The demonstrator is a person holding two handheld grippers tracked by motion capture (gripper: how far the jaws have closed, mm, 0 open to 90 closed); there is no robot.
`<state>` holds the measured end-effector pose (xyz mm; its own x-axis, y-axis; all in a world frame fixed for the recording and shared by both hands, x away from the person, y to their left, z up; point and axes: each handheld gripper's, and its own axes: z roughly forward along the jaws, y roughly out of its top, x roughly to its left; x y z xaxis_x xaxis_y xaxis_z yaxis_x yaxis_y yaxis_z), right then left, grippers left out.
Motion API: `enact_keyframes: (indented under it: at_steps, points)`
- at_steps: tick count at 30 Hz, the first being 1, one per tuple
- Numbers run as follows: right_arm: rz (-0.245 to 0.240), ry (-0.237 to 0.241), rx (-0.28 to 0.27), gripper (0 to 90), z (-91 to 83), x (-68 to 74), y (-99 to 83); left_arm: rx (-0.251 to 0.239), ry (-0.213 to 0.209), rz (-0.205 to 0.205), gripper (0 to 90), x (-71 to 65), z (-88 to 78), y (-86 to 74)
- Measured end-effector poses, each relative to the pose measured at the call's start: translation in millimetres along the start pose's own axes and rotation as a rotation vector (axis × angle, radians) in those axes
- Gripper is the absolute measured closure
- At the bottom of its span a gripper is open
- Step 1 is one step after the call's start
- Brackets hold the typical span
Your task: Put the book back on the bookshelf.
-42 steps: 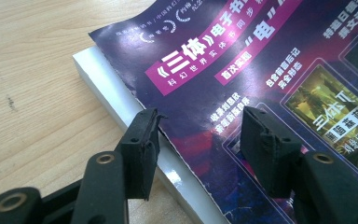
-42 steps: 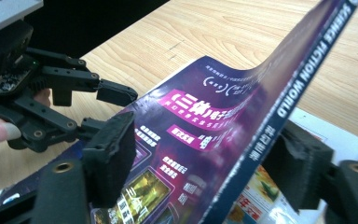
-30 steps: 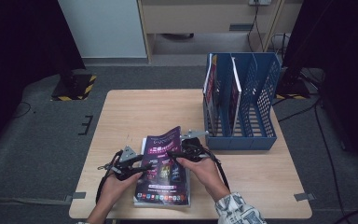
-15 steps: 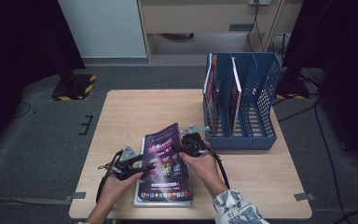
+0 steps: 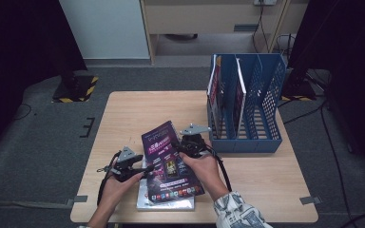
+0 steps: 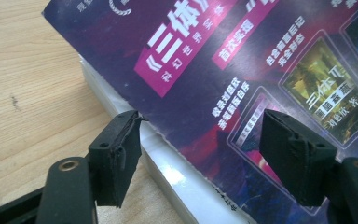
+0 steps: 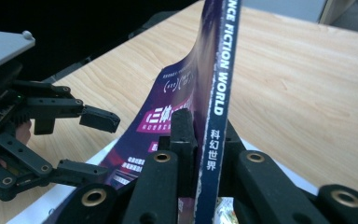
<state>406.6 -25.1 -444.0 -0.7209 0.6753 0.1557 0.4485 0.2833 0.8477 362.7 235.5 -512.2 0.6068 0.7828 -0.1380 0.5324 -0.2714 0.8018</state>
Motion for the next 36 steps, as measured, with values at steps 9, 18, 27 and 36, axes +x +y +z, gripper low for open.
enact_keyframes:
  at_steps: [9,18,27,36]
  points:
    - [-0.035,-0.004,-0.044,84.0,-6.2,3.1,6.9,-0.028,0.004,-0.027,27.6,2.9,-2.8,0.6]
    - [-0.039,0.001,-0.091,84.2,-11.4,2.3,10.4,-0.026,-0.026,-0.047,26.3,3.7,-1.0,0.5]
    - [-0.069,0.029,-0.161,84.3,-17.5,7.6,17.4,-0.037,-0.074,-0.065,23.6,5.5,2.0,1.4]
    - [-0.090,0.066,-0.214,84.3,-21.9,13.3,23.6,-0.047,-0.143,-0.085,24.9,5.7,8.3,3.2]
